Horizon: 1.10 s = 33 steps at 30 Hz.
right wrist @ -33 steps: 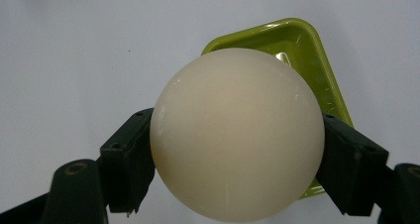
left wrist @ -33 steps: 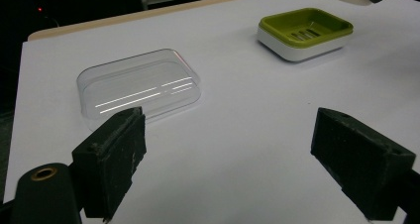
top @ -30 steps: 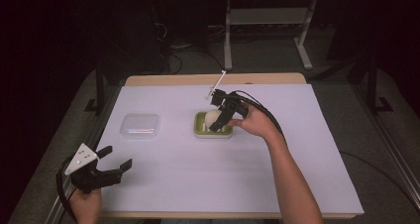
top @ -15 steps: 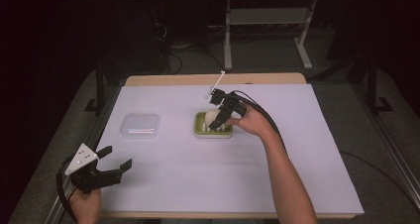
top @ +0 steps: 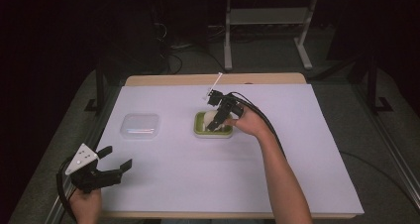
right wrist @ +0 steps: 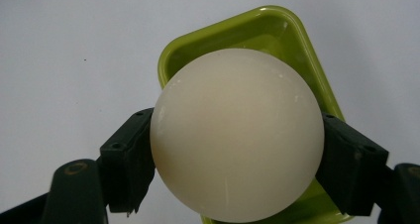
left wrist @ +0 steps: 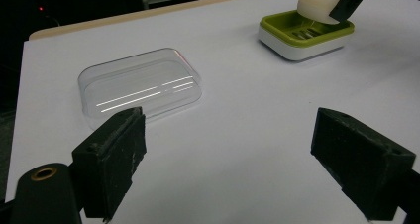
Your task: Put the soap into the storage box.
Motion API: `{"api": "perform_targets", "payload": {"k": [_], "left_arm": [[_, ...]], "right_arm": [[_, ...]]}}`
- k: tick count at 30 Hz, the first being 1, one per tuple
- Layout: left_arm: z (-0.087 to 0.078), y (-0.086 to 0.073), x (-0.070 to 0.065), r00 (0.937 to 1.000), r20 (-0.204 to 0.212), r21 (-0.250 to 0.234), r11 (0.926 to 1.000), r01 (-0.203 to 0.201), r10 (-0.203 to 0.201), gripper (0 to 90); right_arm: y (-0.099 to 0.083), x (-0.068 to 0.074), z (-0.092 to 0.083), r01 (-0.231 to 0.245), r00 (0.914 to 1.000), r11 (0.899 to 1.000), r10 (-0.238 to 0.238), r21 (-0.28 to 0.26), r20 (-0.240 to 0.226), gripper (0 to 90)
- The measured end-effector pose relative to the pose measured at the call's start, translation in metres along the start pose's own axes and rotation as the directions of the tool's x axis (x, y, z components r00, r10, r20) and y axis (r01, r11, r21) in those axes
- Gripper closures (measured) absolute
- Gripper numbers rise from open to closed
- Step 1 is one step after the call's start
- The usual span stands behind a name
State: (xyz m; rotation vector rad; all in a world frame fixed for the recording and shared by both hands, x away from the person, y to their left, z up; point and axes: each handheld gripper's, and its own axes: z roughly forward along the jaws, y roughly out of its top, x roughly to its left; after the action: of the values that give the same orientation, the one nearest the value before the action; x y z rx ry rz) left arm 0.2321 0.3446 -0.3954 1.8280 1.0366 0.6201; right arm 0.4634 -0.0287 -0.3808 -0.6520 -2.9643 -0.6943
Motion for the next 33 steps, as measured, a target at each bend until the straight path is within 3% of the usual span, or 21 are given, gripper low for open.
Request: {"api": "perform_targets", "payload": {"k": [33], "left_arm": [[0.001,0.000,-0.002,1.0000,0.004,-0.001,1.0000,0.008,-0.008,13.2]], "right_arm": [[0.001,-0.007,0.012,-0.026,0.9995,1.000,0.027,0.016,-0.015,23.6]]}}
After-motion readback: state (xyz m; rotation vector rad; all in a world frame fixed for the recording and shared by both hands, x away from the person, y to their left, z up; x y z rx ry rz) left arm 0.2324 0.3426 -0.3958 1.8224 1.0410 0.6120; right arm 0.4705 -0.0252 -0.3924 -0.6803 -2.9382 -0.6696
